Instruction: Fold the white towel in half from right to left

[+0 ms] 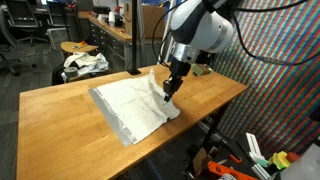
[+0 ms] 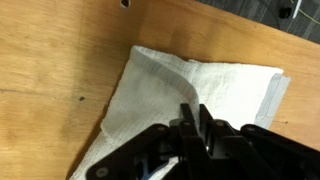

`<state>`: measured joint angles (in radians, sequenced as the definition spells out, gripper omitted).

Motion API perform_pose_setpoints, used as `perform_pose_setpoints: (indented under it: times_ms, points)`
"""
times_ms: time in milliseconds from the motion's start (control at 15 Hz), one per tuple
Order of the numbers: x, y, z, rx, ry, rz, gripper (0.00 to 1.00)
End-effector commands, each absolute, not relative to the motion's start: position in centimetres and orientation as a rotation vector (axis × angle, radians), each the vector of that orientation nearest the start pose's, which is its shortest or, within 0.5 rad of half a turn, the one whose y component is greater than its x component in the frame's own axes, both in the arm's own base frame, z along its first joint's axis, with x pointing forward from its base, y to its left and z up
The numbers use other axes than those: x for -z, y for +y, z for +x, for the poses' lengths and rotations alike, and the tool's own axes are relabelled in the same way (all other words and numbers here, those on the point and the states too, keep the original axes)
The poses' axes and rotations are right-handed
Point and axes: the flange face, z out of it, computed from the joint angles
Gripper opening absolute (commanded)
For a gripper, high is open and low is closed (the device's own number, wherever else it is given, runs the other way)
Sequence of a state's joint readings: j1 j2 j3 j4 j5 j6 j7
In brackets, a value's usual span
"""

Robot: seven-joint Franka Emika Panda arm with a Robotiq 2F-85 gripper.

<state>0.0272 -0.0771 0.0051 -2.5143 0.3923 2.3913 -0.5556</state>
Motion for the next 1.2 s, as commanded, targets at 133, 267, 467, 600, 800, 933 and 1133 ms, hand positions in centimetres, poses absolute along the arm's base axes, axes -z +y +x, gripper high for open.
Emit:
perform_pose_setpoints:
  times_ms: [133, 267, 467, 600, 800, 933, 1133]
  points:
    - [-31.7, 4.1, 43.1, 0.116, -0.461, -2.876, 0.13]
    - [-31.8, 5.0, 42.7, 0.134, -0.471, -2.874, 0.12]
    - [-32.0, 6.4, 42.4, 0.195, -0.455, -2.873, 0.13]
    - [-32.0, 7.3, 42.3, 0.236, -0.454, -2.884, 0.12]
    - [-31.8, 8.6, 42.1, 0.297, -0.454, -2.893, 0.14]
    - [-31.5, 9.6, 41.8, 0.332, -0.461, -2.903, 0.13]
    - [-31.2, 11.0, 41.2, 0.358, -0.47, -2.912, 0.13]
